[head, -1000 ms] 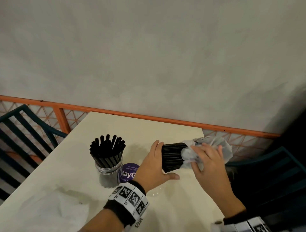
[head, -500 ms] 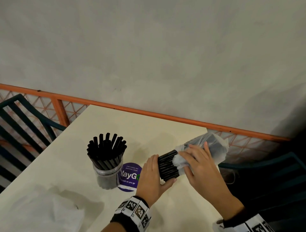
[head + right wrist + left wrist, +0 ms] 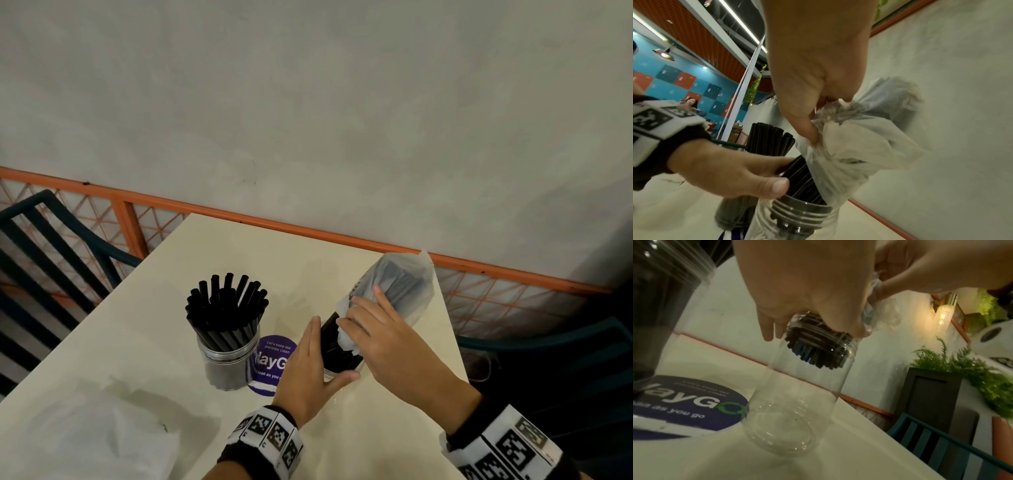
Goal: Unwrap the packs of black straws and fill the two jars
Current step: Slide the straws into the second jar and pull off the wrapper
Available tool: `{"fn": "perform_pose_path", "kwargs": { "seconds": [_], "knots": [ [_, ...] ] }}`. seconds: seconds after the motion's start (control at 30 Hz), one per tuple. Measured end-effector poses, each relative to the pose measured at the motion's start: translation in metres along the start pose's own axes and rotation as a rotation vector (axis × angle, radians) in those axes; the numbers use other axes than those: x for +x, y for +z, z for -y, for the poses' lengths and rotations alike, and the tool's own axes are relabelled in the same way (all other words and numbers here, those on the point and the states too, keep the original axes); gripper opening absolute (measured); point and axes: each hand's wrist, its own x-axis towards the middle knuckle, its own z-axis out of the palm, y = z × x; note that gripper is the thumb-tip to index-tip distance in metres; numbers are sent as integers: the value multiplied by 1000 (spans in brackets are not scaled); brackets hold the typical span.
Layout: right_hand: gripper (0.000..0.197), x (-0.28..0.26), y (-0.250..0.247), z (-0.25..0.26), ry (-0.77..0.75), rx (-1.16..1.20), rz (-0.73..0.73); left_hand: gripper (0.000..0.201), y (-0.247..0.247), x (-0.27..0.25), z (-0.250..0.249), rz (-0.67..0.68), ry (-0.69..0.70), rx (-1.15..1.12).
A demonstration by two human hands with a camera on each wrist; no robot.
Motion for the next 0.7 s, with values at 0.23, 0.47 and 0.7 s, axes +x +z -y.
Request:
{"fn": "perform_pose_path", "kwargs": {
  "seconds": [0.23,0.47,0.7],
  "knots": [
    [41,-1,6,14,-146,-85,97,93,-6,-5,9,45,74,-163],
    [67,-30,33,31,131,-10,-44,112,-14,-11,10,99,-39,-383],
    [41,-43,23,31,262,16,-363,130,-36,1,-3,93,14,-369]
  ]
}}
